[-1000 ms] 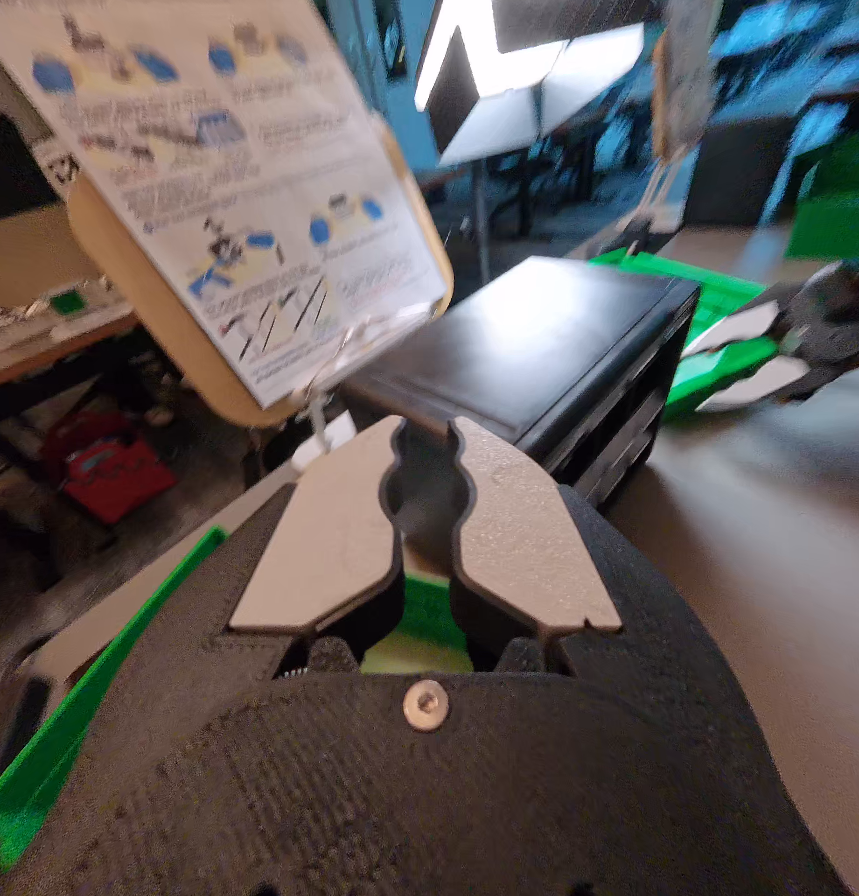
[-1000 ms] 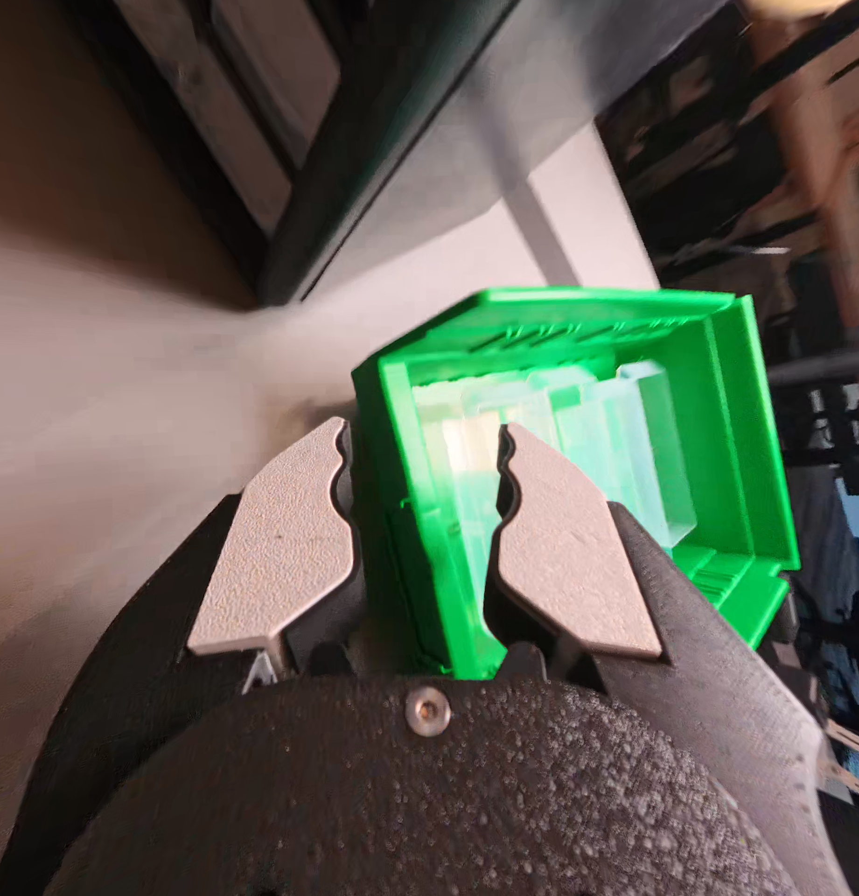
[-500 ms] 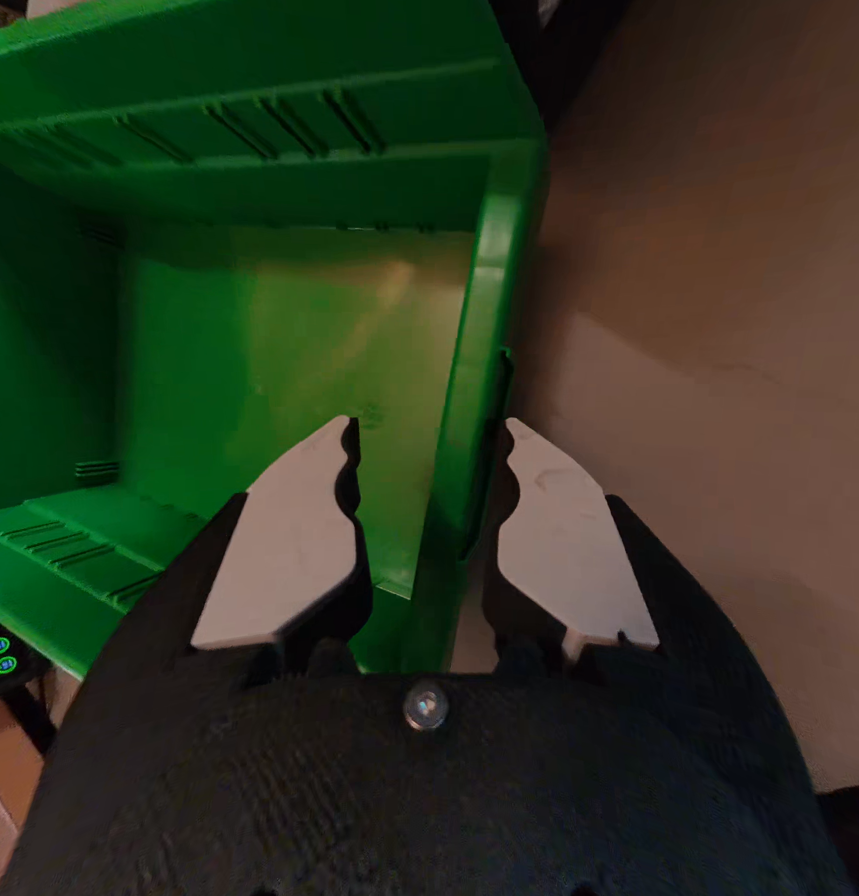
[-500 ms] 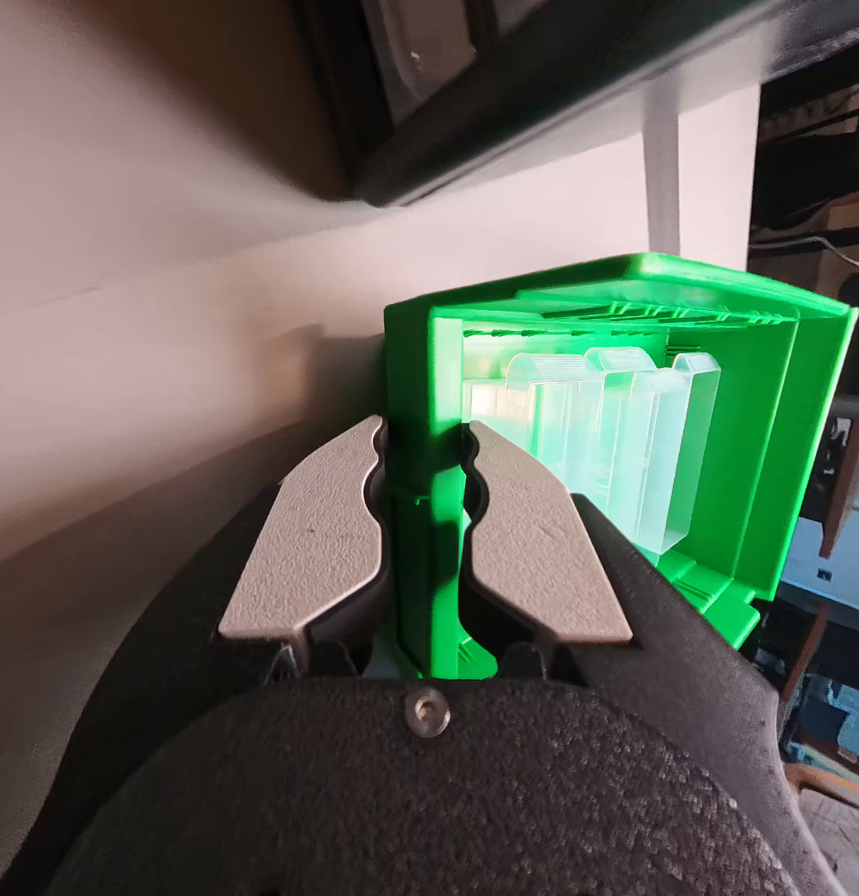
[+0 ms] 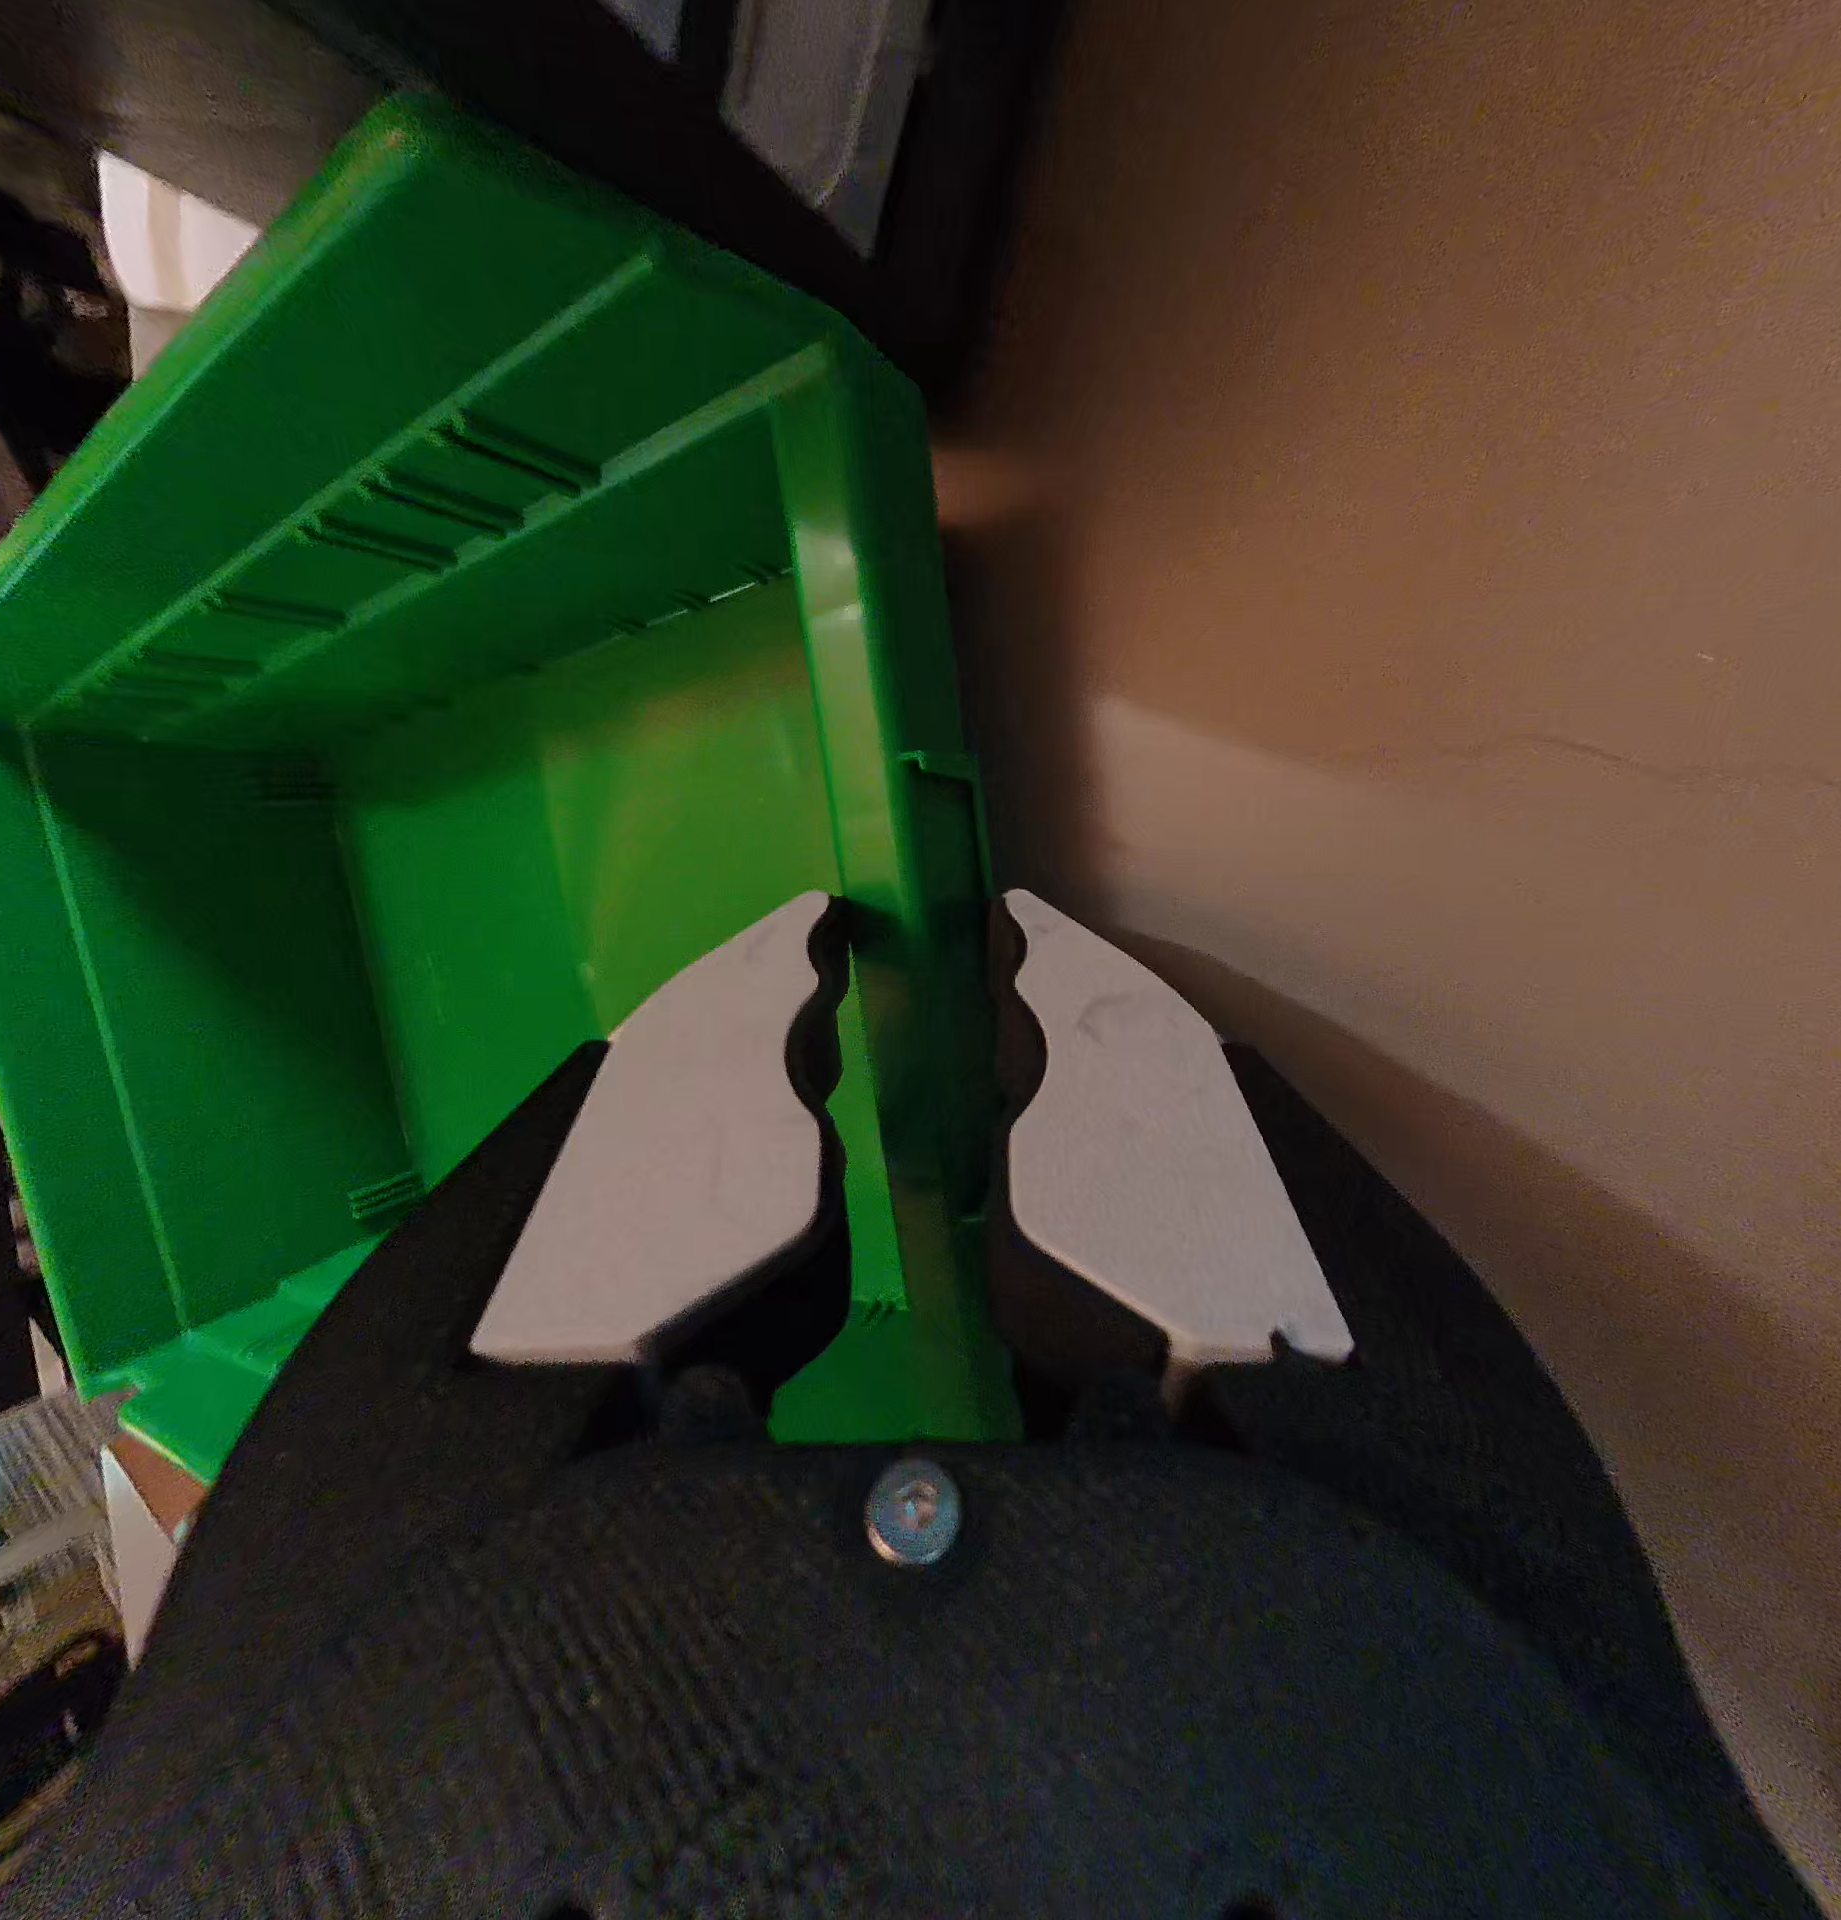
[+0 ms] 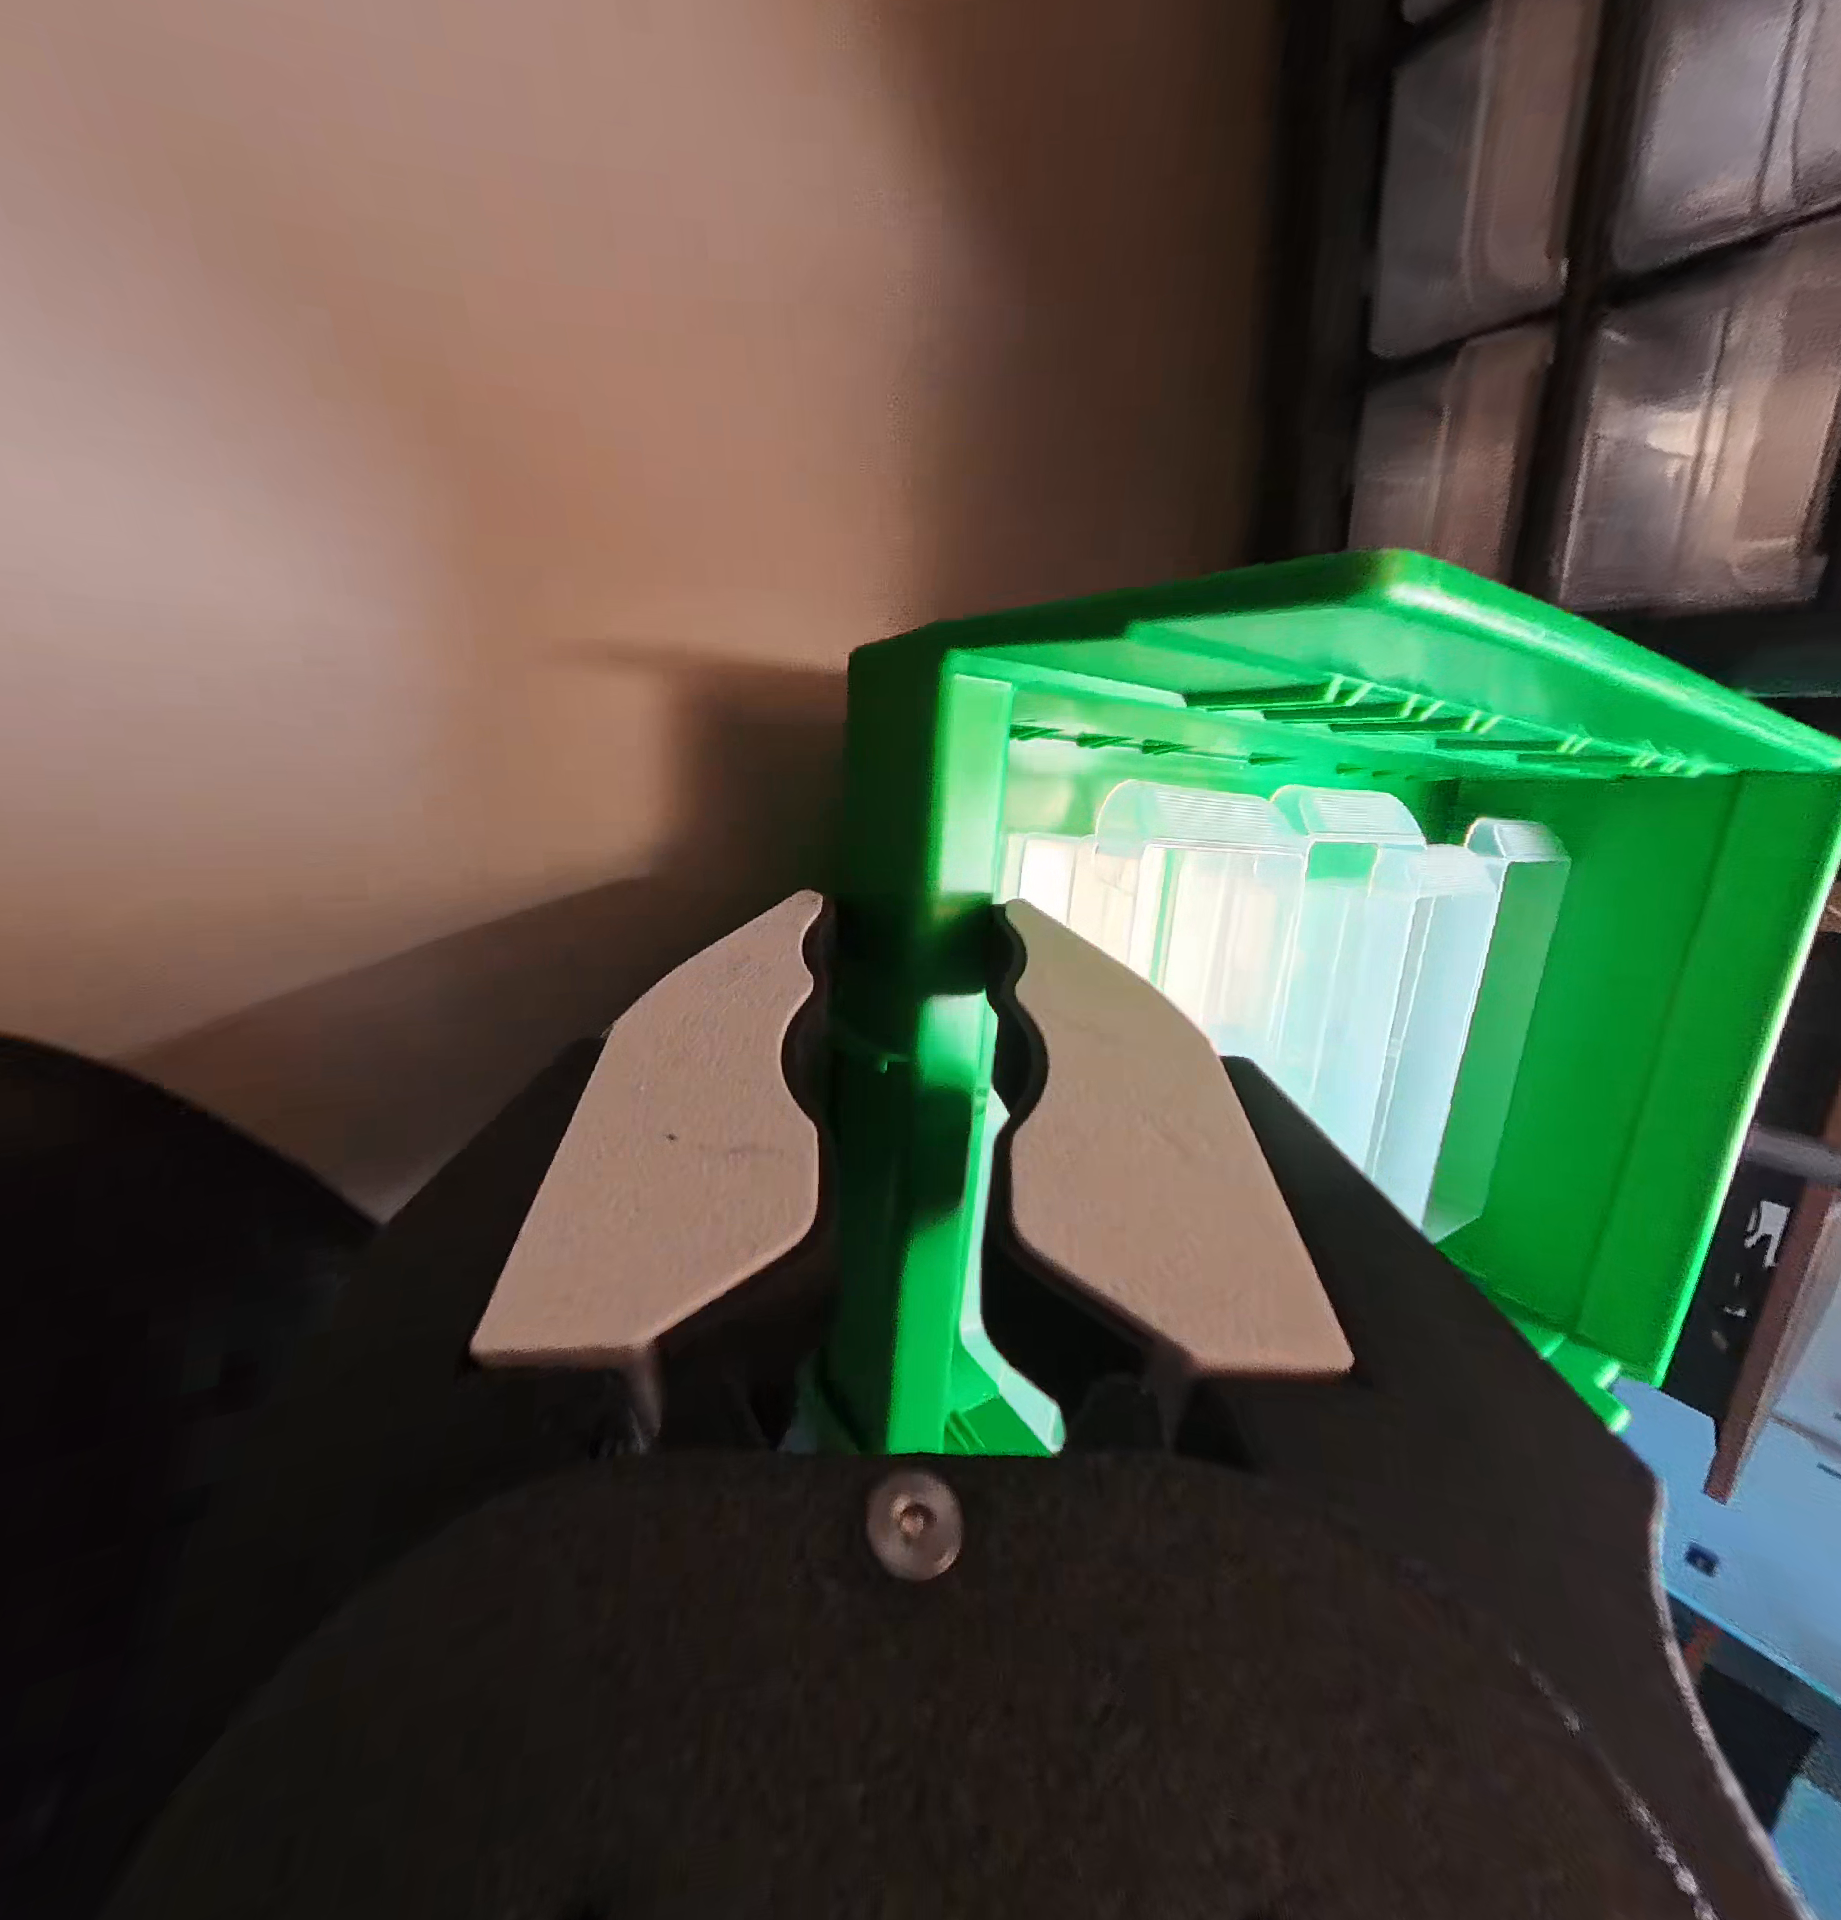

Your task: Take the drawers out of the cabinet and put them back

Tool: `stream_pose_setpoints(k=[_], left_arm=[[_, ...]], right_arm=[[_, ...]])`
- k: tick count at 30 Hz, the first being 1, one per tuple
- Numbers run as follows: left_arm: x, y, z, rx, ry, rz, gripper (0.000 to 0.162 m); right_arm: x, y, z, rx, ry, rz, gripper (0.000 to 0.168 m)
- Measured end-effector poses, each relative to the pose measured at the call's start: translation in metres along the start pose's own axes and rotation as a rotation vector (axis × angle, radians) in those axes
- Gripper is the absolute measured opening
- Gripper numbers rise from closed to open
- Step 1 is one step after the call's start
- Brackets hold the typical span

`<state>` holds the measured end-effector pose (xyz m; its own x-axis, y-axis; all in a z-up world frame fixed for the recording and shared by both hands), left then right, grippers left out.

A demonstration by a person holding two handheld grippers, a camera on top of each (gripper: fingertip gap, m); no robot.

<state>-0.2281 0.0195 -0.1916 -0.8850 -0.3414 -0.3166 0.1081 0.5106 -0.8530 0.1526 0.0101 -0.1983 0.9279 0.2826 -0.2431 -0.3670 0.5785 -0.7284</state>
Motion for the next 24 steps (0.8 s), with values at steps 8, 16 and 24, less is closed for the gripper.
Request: stream_pose_setpoints(k=[8, 16, 24], left_arm=[[0.0, -0.023, 0.042, 0.174, 0.217, 0.101, 0.023], [-0.026, -0.081, 0.055, 0.133, 0.053, 0.304, 0.04], [-0.183, -0.085, 0.135, 0.332, -0.223, 0.825, 0.045]], right_arm=[[-0.021, -0.03, -0.04, -0.092, -0.017, 0.141, 0.027], [-0.005, -0.122, 0.035, 0.281, 0.61, 0.533, 0.037], [0.116, -0.133, 0.036, 0.639, 1.175, 0.311, 0.053]])
Point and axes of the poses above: each gripper's, where its closed fingertips meet, y out along the fingers, x out of its underside, z = x × y across the jaws, the point moved 1 cm from there along -y, back along the fingers, and after that the axes turned 6 degrees about x, right-handed, at the moved point
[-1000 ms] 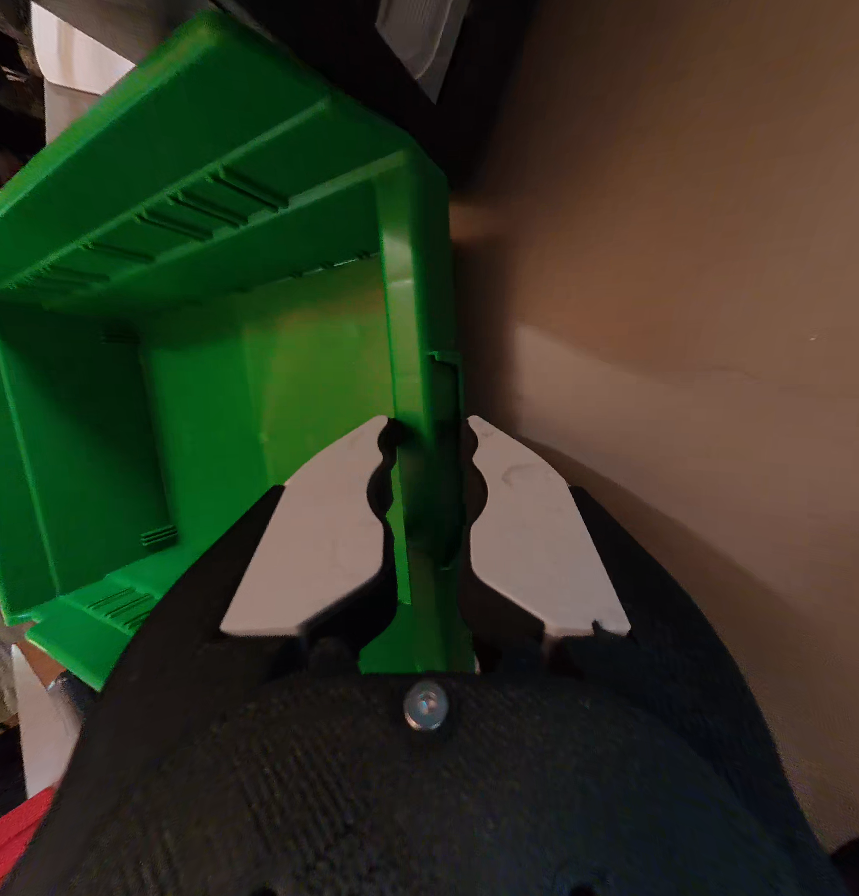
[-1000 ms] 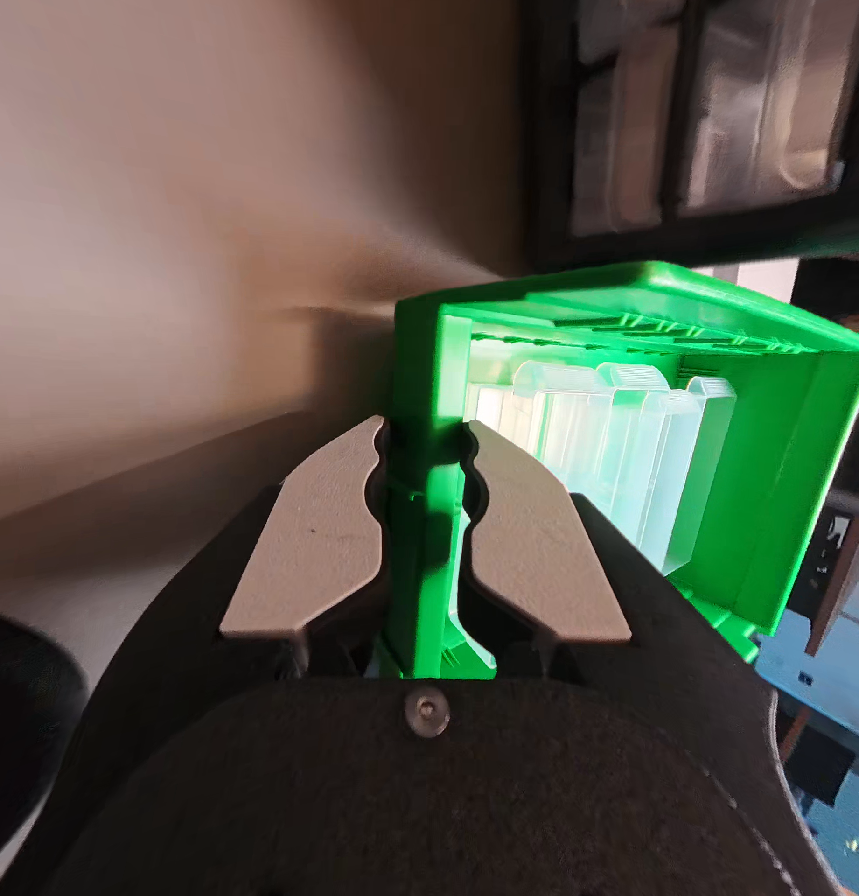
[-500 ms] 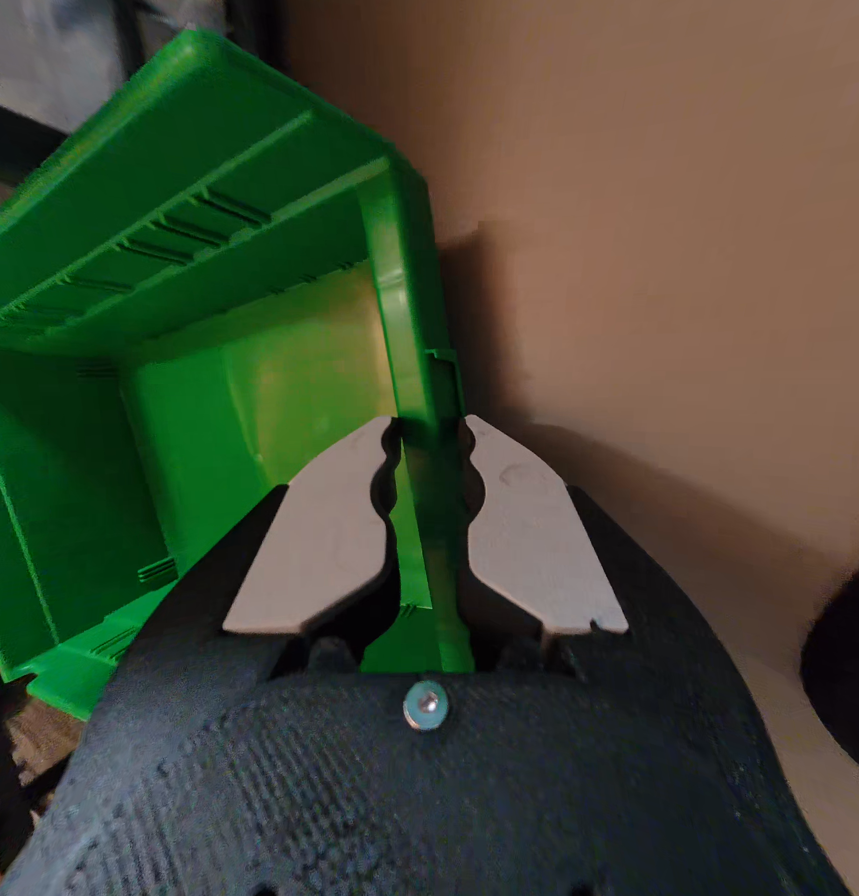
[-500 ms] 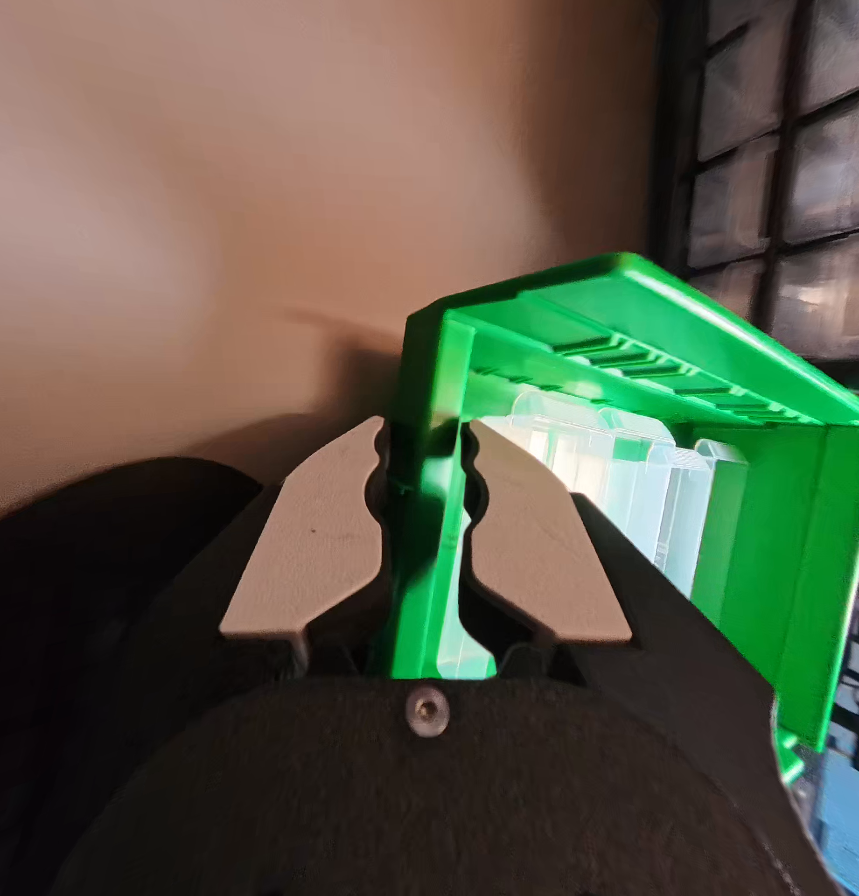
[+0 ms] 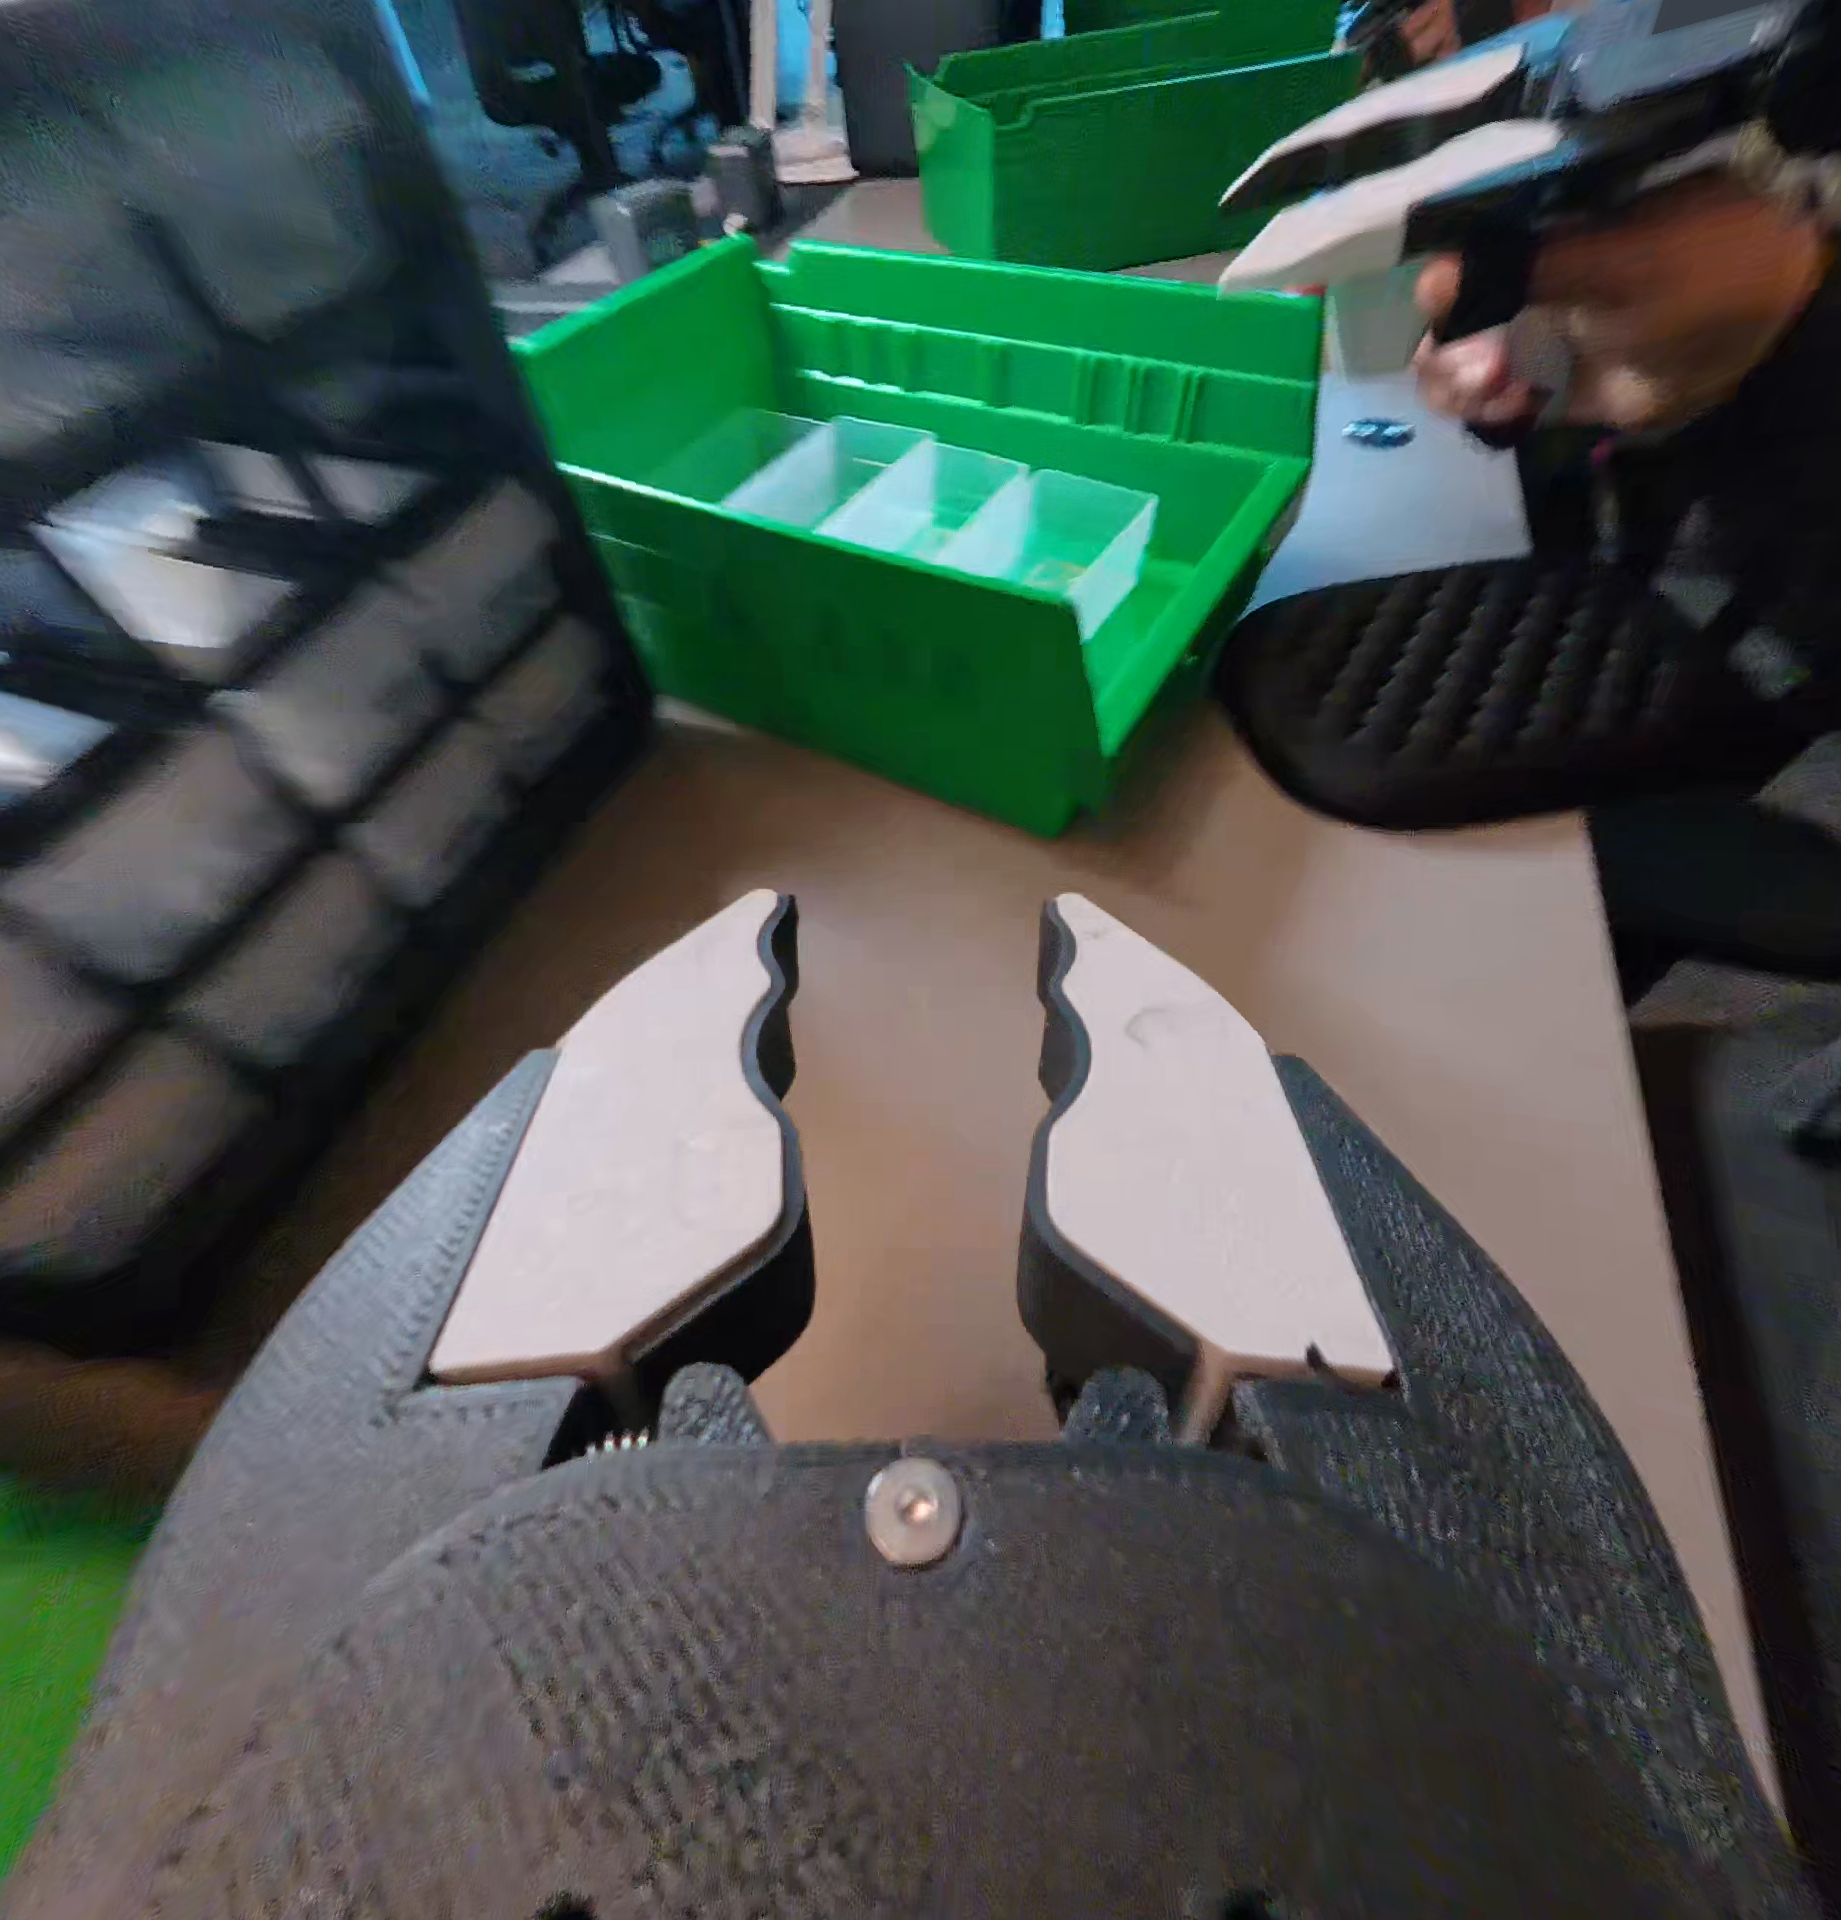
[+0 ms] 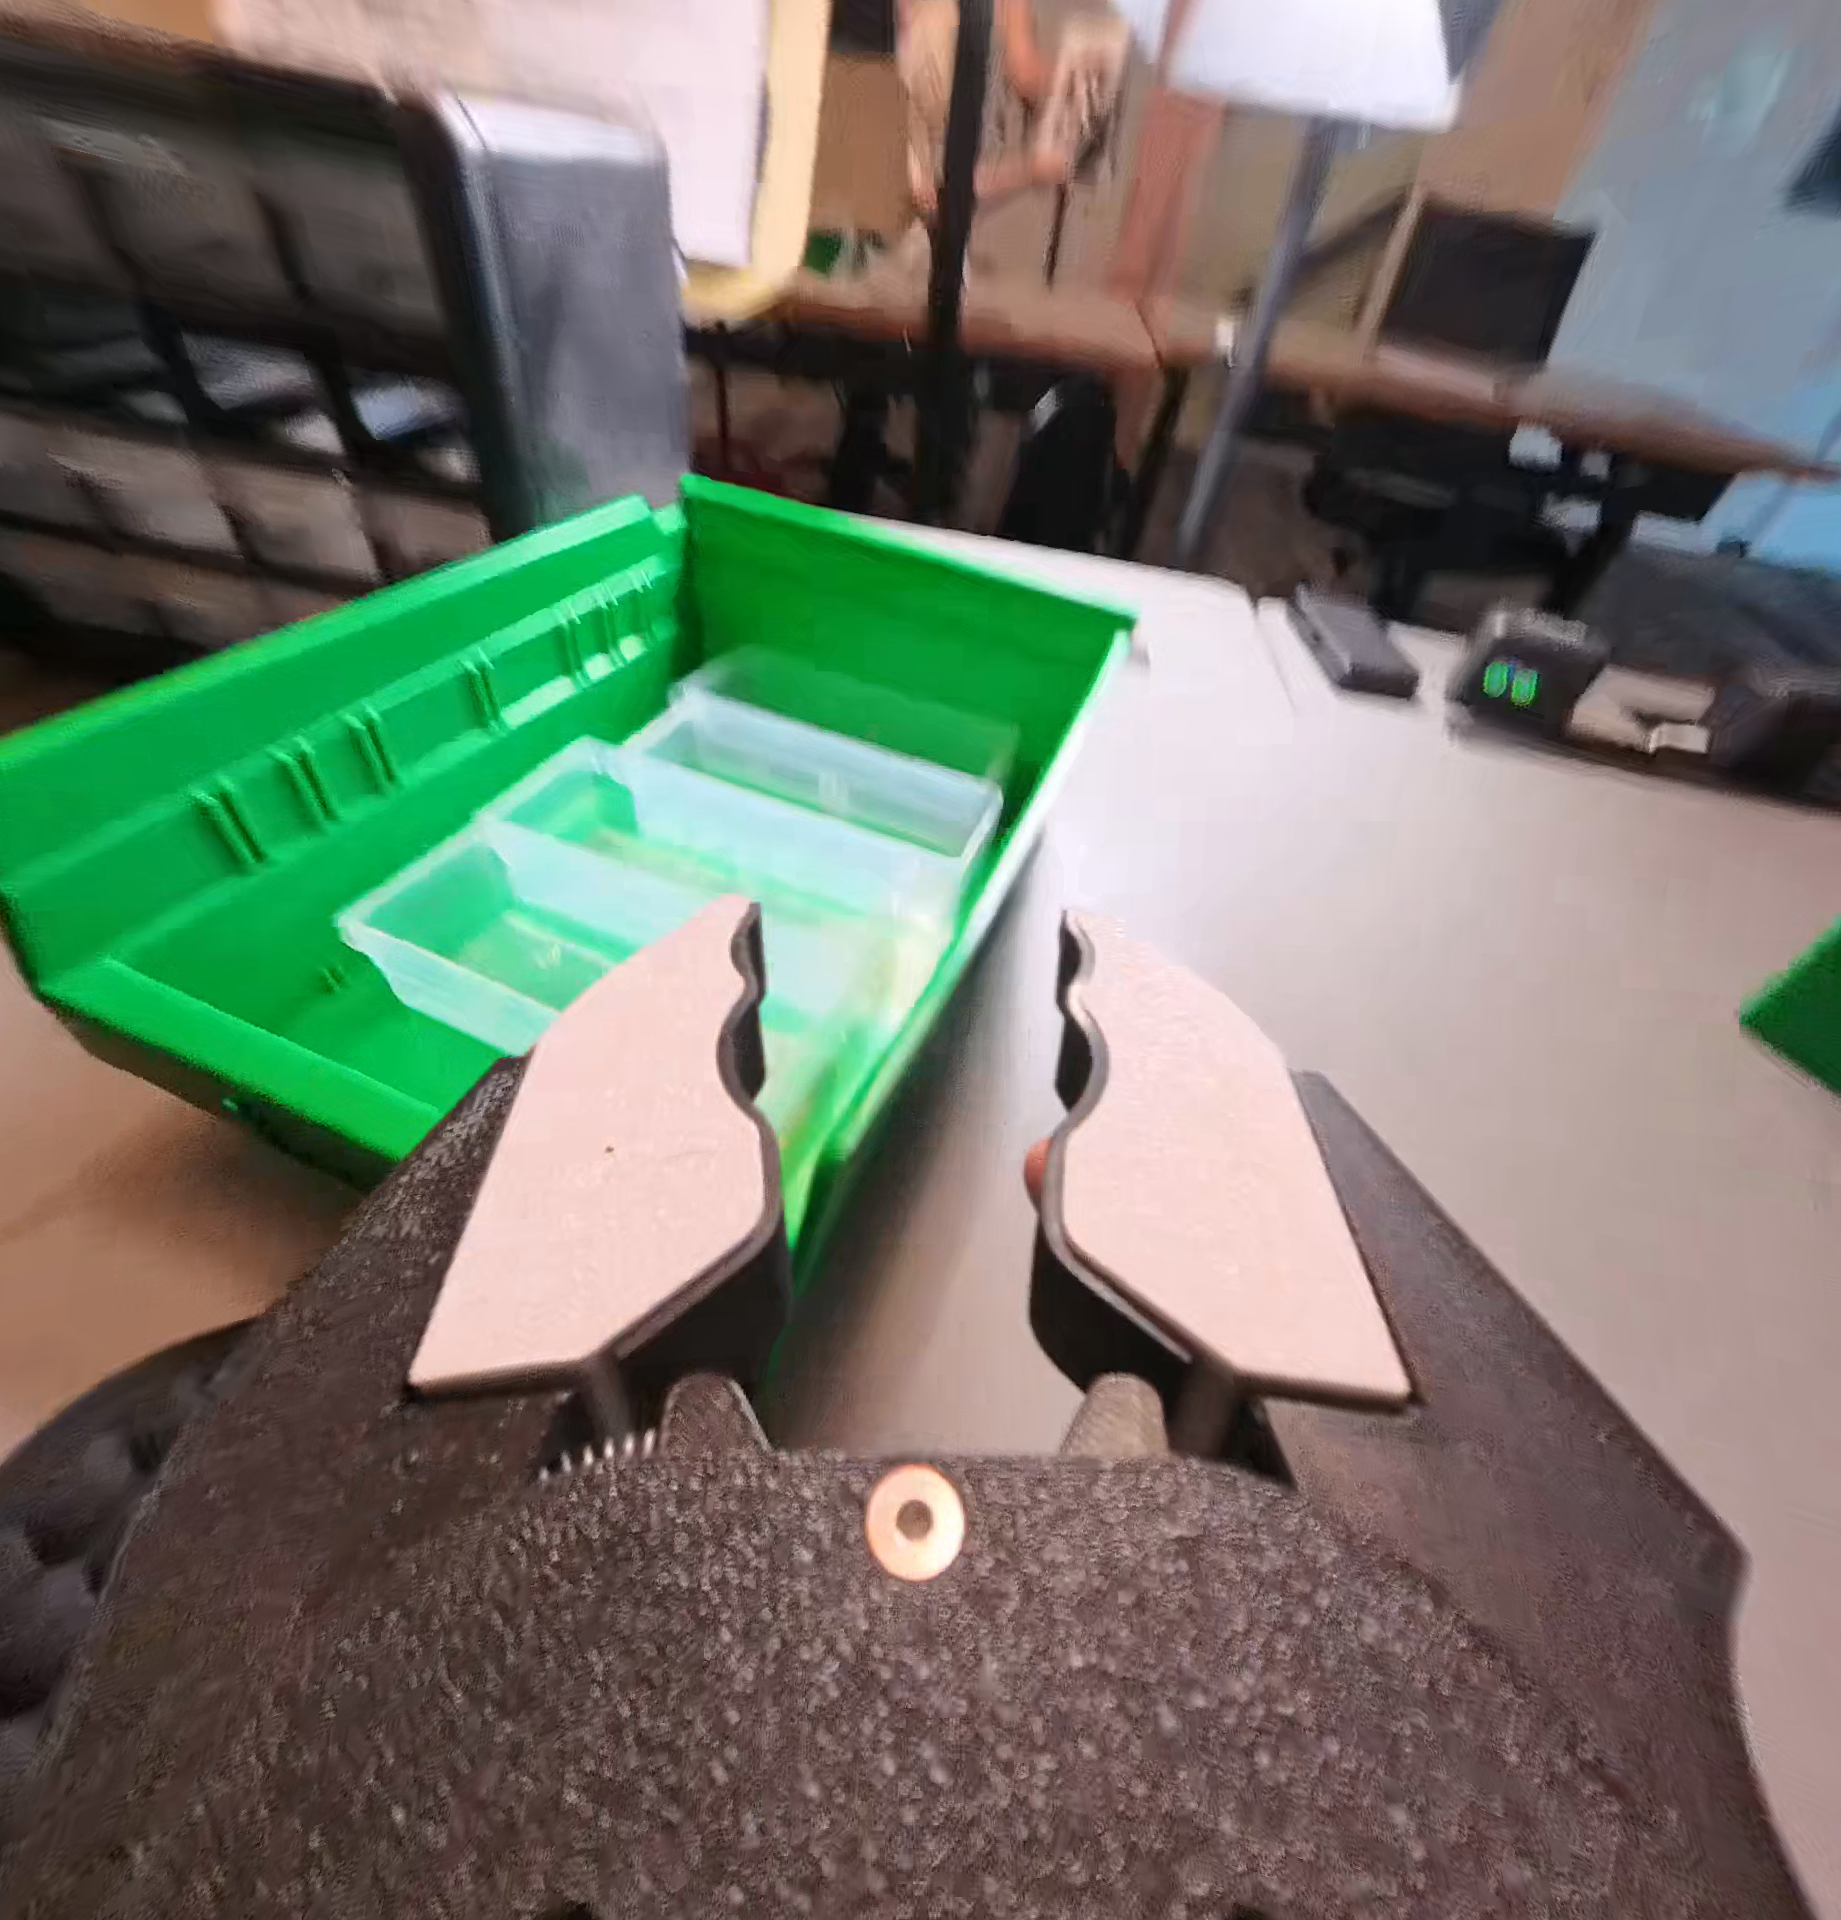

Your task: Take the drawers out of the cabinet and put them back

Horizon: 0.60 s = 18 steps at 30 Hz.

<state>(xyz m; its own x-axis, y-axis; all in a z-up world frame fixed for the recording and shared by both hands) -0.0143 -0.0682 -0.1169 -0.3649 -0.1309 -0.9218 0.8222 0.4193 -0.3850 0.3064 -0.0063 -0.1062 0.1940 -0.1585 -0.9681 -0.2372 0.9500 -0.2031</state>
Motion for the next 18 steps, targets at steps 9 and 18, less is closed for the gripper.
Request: stream_pose_setpoints(k=[9, 18], left_arm=[[-0.01, 0.14, 0.031, 0.12, -0.365, 0.035, 0.082], [-0.01, 0.166, 0.008, -0.192, -0.257, 0.045, 0.044]], right_arm=[[0.047, 0.018, -0.026, -0.073, 0.128, -0.132, 0.052], [0.051, 0.019, -0.017, -0.005, 0.133, -0.105, 0.044]])
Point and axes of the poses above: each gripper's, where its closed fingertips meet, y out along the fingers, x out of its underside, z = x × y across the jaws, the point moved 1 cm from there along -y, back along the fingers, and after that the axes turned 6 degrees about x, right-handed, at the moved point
